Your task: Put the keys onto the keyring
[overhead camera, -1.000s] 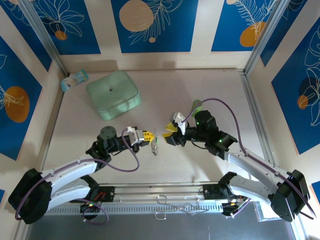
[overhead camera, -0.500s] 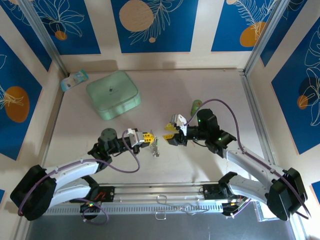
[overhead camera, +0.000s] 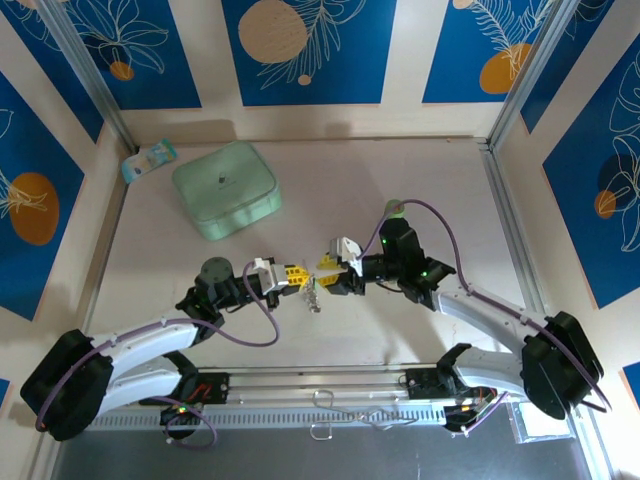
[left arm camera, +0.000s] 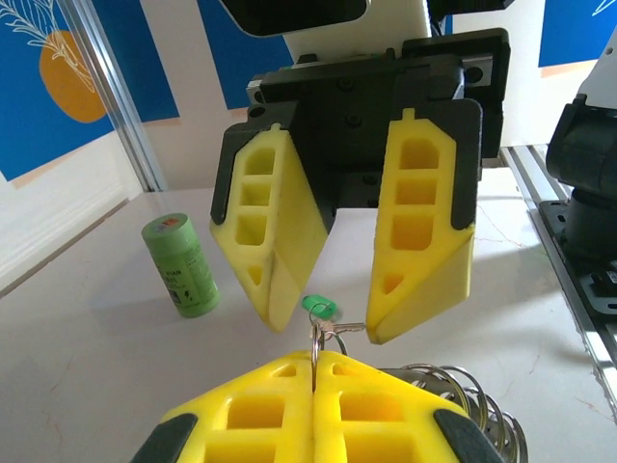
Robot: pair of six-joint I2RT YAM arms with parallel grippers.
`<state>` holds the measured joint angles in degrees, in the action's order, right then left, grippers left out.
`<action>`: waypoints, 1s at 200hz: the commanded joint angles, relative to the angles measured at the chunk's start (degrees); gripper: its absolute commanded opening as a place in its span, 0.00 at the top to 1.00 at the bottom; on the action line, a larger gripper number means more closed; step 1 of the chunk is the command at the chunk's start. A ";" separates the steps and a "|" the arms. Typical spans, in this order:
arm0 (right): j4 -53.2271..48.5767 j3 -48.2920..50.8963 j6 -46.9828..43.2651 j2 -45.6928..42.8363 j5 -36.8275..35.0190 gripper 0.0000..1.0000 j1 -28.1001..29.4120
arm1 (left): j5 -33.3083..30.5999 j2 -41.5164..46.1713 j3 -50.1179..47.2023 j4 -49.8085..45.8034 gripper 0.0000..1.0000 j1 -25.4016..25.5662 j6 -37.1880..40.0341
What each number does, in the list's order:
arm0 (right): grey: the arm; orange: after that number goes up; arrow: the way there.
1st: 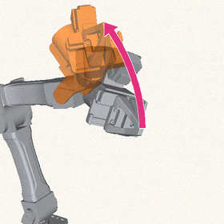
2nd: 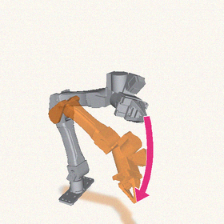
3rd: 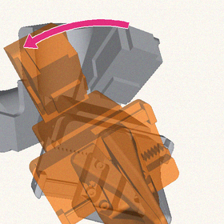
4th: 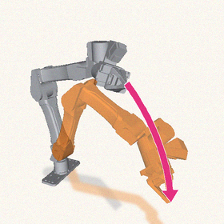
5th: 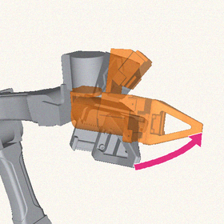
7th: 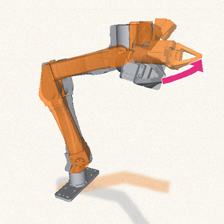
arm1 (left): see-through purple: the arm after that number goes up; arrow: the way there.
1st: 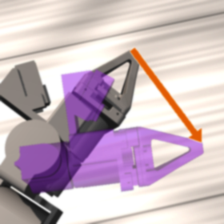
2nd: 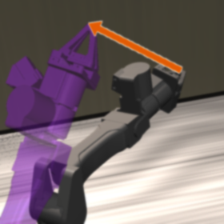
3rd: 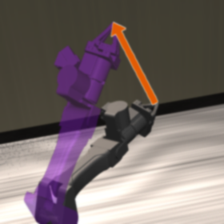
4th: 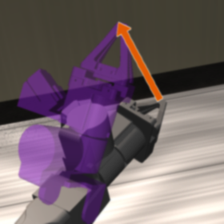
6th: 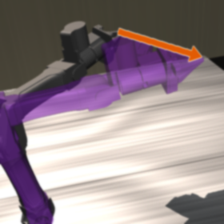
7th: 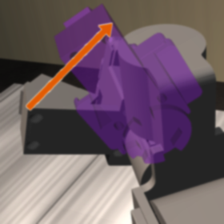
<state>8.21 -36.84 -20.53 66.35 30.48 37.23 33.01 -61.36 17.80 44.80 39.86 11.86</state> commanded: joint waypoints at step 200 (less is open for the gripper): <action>-34.68 -20.22 -19.16 3.99 -15.96 1.00 8.31 | -3.19 6.87 9.26 -29.79 0.81 0.90 10.82</action>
<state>-18.22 -53.34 -35.22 68.99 19.27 43.99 29.02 -55.31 25.36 19.97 40.42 20.21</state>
